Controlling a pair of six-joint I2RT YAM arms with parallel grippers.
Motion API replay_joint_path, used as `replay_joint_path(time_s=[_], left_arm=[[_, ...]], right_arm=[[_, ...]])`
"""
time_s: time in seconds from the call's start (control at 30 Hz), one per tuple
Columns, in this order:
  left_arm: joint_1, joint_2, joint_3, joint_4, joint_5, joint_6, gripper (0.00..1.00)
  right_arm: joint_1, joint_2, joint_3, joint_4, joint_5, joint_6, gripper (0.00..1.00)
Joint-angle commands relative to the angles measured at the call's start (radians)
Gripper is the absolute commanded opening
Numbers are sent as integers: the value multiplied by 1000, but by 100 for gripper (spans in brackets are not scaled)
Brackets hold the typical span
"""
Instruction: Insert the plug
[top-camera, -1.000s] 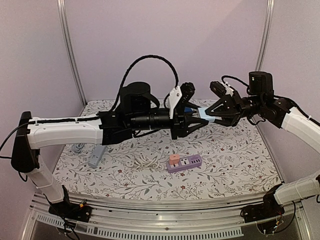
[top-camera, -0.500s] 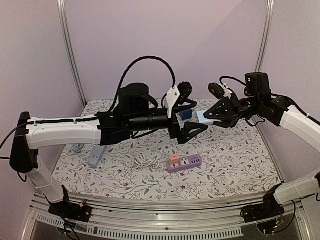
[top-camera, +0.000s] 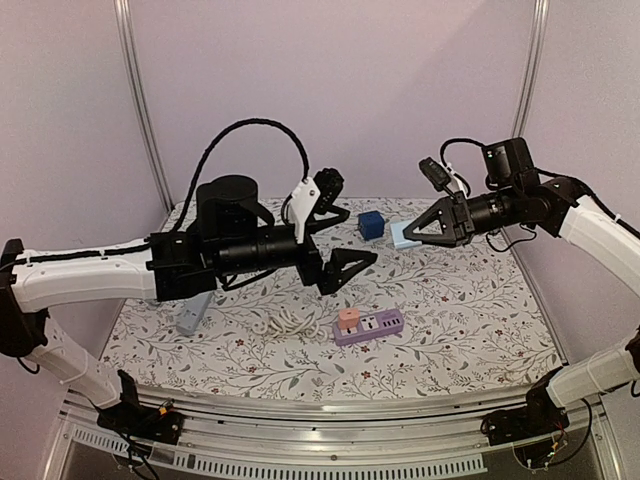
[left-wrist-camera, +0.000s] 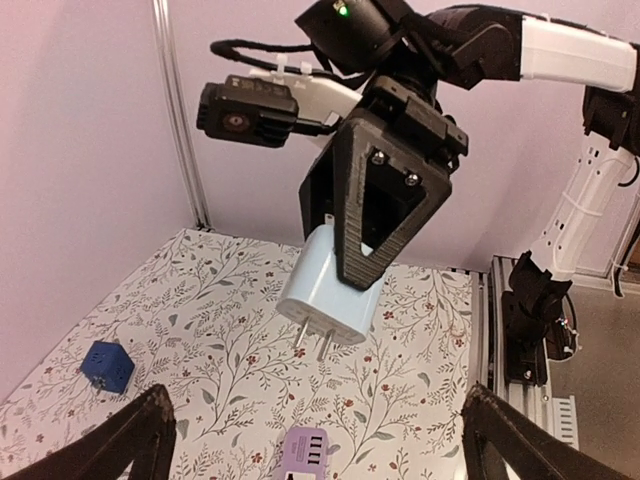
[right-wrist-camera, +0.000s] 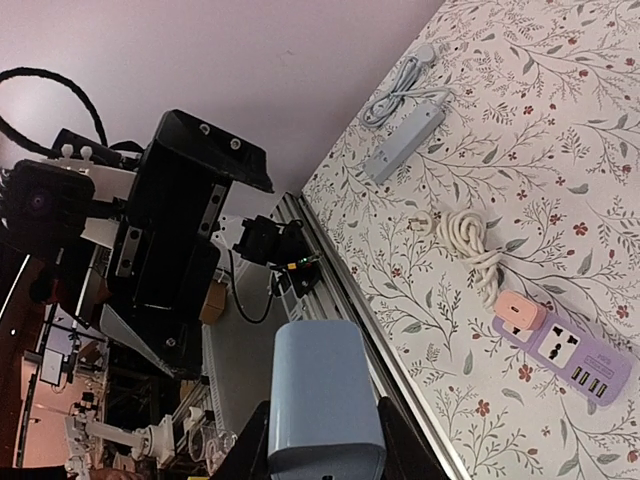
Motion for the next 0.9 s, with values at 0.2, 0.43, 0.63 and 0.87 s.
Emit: replay_joint_path(time_s=[0.2,0.43,0.63,0.87], left_arm=[[9,-54,-7,-357,-165,-34,93],[9,-64,-17,-481,-226,-81,89],[9,-61,-1,-554,-252,-98,87],[11,-57,7,-604,-269,-79,87]], right_arm=[[0,-63,1,-16,177,-357,0],[3,-97,-20,-43,308,-548,0],[9,-108,-47,-29,355,-671,0],[39,-85,-66,-8,468,-792,0]])
